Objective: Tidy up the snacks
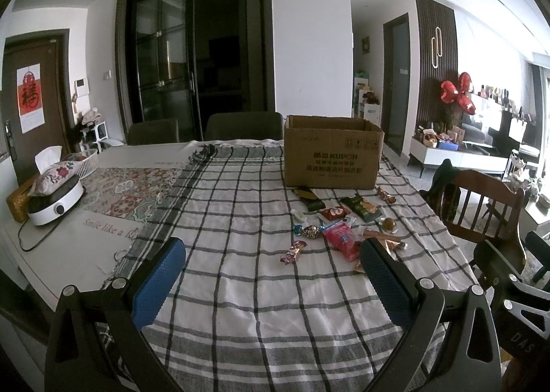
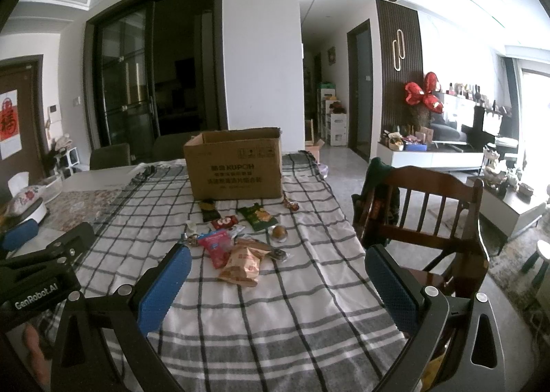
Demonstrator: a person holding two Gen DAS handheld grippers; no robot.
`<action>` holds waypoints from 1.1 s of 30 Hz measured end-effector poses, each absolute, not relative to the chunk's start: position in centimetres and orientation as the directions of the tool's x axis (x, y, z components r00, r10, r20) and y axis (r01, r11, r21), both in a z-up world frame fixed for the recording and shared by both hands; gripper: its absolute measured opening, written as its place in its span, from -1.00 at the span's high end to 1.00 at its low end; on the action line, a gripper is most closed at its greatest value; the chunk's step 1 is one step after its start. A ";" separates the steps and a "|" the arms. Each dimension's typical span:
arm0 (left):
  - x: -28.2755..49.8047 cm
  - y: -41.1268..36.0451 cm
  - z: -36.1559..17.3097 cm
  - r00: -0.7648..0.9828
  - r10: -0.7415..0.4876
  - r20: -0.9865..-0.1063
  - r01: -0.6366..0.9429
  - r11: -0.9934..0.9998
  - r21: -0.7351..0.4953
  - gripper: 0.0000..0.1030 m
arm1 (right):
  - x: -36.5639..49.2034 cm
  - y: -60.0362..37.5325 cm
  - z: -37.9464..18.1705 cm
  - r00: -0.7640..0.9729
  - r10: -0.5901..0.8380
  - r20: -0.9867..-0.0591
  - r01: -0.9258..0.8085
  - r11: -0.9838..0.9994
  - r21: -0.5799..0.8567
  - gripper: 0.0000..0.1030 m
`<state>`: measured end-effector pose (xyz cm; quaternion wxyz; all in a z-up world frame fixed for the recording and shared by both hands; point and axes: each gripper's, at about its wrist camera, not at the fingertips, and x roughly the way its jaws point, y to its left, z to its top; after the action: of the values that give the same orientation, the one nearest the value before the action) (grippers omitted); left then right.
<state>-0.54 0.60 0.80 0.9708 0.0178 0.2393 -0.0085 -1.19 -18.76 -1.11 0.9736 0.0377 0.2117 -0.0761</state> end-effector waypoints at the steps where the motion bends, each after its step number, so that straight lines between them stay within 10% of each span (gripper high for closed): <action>1: -0.5 0.6 0.8 0.886 -0.007 -0.464 0.025 0.999 0.031 -1.00 | -1.2 -18.8 -1.1 0.899 -0.132 -0.417 0.165 0.985 0.042 -0.99; 33: 5.1 1.8 -2.7 0.839 -0.017 -0.544 0.061 0.996 0.062 -0.84 | 4.0 -16.7 -4.0 0.848 -0.102 -0.519 0.119 0.993 -0.001 -0.99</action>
<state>5.10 1.79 -2.67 0.9580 0.0386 0.2833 -0.0203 4.04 -16.72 -4.05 0.9612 0.0156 0.2692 -0.0573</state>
